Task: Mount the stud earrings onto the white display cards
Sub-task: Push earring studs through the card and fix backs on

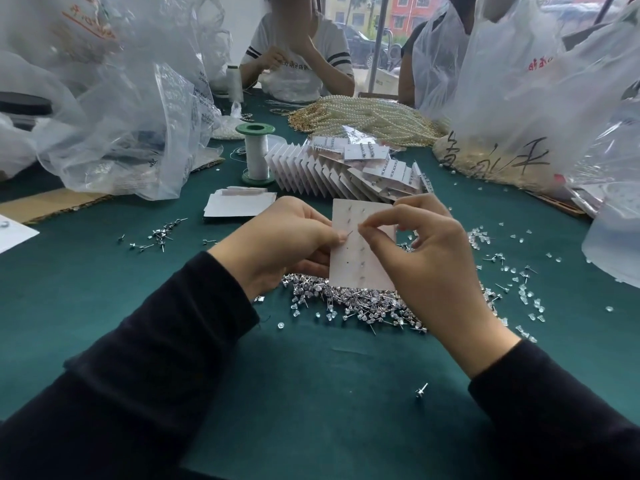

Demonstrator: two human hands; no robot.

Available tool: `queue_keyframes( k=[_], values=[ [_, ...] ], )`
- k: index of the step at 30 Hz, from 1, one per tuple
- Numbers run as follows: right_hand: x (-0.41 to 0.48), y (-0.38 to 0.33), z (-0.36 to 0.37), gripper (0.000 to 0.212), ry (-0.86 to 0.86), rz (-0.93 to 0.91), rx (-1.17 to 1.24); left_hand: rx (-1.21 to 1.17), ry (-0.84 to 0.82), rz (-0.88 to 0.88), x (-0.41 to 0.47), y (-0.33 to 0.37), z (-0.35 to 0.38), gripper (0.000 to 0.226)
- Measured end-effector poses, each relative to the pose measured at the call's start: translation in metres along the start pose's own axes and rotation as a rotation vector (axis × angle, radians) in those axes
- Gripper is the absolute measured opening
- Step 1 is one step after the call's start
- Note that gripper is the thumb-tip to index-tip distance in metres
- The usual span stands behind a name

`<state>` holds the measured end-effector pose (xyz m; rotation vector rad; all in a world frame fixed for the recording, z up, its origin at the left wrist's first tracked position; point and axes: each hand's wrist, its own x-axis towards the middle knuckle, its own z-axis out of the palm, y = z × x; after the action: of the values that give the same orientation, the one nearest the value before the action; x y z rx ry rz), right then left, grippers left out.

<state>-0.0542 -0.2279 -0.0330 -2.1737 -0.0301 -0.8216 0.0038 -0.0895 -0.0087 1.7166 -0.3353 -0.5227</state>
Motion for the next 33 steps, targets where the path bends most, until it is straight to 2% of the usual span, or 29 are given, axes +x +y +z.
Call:
queue_keyframes(
  k=[7, 20, 33],
  values=[
    [0.0, -0.002, 0.002, 0.009, -0.021, 0.091, 0.097, -0.008, -0.032, 0.022, -0.002, 0.0, 0.003, 0.02],
    [-0.001, -0.001, 0.003, 0.01, -0.064, 0.118, 0.133, -0.025, -0.013, 0.019, -0.001, -0.001, 0.002, 0.022],
    [-0.011, -0.002, 0.016, 0.007, 0.062, -0.045, -0.211, 0.066, 0.083, 0.139, 0.003, -0.008, 0.009, 0.033]
  ],
)
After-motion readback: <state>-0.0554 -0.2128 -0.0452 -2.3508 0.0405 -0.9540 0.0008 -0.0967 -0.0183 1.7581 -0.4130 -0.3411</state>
